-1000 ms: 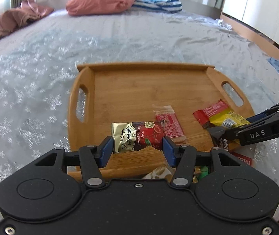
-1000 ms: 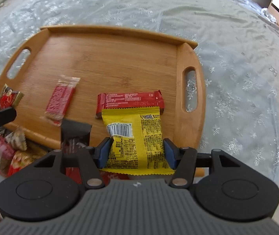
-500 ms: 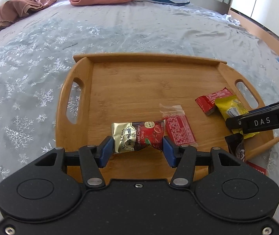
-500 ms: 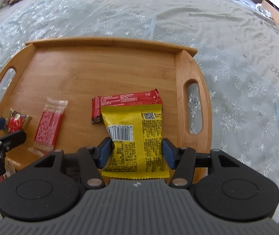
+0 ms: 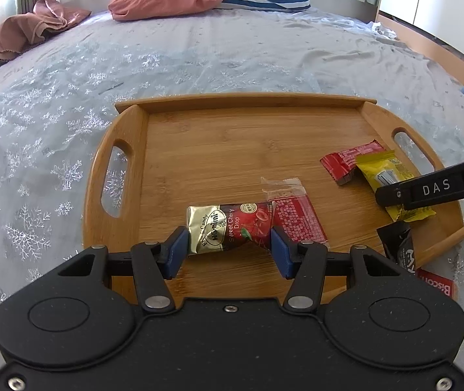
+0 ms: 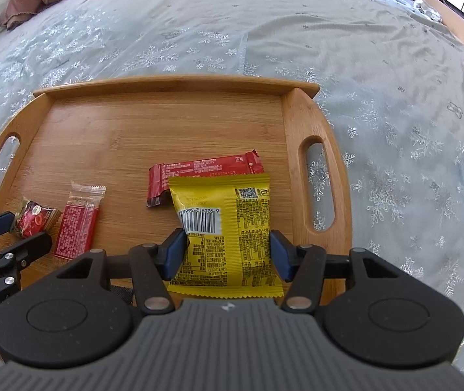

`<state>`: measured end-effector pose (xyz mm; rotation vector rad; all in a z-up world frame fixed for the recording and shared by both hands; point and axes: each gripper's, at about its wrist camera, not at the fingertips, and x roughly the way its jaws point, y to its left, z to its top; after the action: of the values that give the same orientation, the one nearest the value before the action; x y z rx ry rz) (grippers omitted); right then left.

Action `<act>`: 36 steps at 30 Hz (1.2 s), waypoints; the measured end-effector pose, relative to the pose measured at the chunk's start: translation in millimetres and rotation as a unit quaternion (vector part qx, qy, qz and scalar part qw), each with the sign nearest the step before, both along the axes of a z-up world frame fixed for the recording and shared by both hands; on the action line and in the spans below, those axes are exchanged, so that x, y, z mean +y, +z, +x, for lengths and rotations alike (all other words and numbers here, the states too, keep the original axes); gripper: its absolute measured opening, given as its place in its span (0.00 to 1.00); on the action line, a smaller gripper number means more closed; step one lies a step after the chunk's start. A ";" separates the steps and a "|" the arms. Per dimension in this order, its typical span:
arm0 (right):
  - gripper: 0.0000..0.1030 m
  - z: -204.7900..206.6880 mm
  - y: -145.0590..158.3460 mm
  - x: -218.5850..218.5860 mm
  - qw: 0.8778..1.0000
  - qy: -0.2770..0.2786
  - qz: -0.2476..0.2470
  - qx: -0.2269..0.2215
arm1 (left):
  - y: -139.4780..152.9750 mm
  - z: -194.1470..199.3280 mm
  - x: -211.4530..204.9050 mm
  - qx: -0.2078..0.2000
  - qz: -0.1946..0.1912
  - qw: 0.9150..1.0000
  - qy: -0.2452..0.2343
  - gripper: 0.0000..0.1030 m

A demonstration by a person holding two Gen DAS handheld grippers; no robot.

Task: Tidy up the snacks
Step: 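Place the gold candy and yellow biscuit pack on the tray, opening both tools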

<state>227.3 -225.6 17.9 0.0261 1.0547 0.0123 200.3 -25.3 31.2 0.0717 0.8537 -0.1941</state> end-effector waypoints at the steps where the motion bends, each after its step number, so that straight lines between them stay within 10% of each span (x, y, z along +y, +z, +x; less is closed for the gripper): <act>1: 0.61 -0.6 -0.3 -0.5 1.000 0.000 0.001 -0.001 | -0.3 0.1 -0.4 -0.001 0.002 1.000 0.000 0.51; 18: 0.69 -13.3 -2.5 -4.8 1.000 0.007 0.018 -0.023 | -0.6 0.2 -0.2 0.000 0.008 1.000 0.008 0.59; 26: 0.77 -23.1 -1.2 -10.5 0.999 0.009 0.036 -0.038 | 2.2 -5.4 3.9 -0.006 0.006 1.000 0.013 0.84; 36: 0.85 -47.6 12.2 -14.9 0.995 0.014 0.071 -0.070 | 17.7 -28.3 11.7 -0.025 0.000 1.000 0.010 0.91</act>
<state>179.6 -240.5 30.1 0.1388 0.9134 0.1127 172.0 -13.6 48.9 0.0673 0.8049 -0.1734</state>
